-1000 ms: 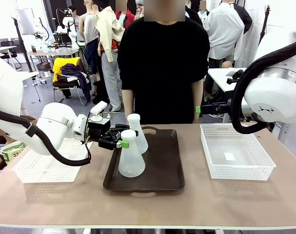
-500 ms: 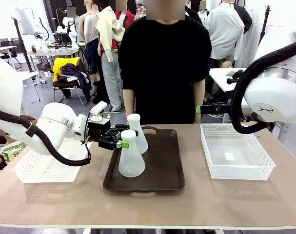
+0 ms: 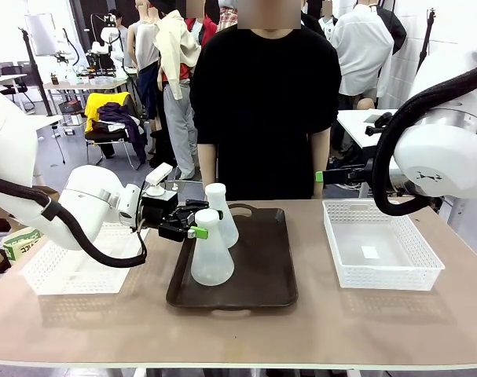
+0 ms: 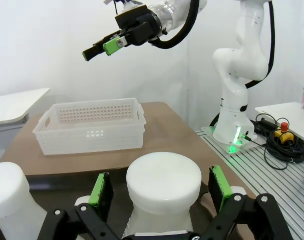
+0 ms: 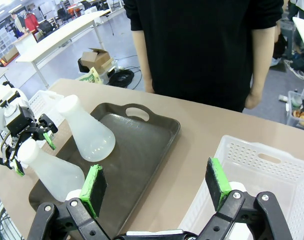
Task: Prepare the laboratory tools.
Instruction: Place the picked Big flask upright in the Handle tray as directed by the person.
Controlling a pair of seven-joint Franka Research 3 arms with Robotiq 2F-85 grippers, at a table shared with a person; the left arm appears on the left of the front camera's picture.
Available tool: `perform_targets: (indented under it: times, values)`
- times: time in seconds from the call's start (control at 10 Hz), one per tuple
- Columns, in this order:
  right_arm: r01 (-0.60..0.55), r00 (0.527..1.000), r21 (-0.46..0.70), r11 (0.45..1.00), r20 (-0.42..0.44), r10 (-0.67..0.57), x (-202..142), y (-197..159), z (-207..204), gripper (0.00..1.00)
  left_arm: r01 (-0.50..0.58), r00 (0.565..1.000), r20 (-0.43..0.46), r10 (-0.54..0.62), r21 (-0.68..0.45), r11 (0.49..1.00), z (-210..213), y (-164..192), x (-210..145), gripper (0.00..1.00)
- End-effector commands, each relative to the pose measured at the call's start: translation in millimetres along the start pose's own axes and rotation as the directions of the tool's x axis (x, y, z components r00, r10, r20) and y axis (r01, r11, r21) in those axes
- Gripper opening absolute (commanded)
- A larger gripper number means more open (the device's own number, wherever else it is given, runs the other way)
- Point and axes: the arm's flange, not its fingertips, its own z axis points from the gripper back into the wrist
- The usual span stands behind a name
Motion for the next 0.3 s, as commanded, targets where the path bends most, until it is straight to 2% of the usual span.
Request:
perform_targets:
  times: [0.0, 0.2]
  values:
    - [0.004, 1.000, -0.002, 1.000, -0.019, -0.004, 6.0, -1.3, 0.2, 1.00, 0.017, 1.000, 0.007, -0.017, -0.001, 1.000, -0.2, -0.2, 0.8, 1.00]
    - [0.004, 1.000, -0.002, 1.000, -0.019, -0.004, 6.0, -1.3, 0.2, 1.00, 0.017, 1.000, 0.007, -0.017, -0.001, 1.000, -0.2, -0.2, 0.8, 1.00]
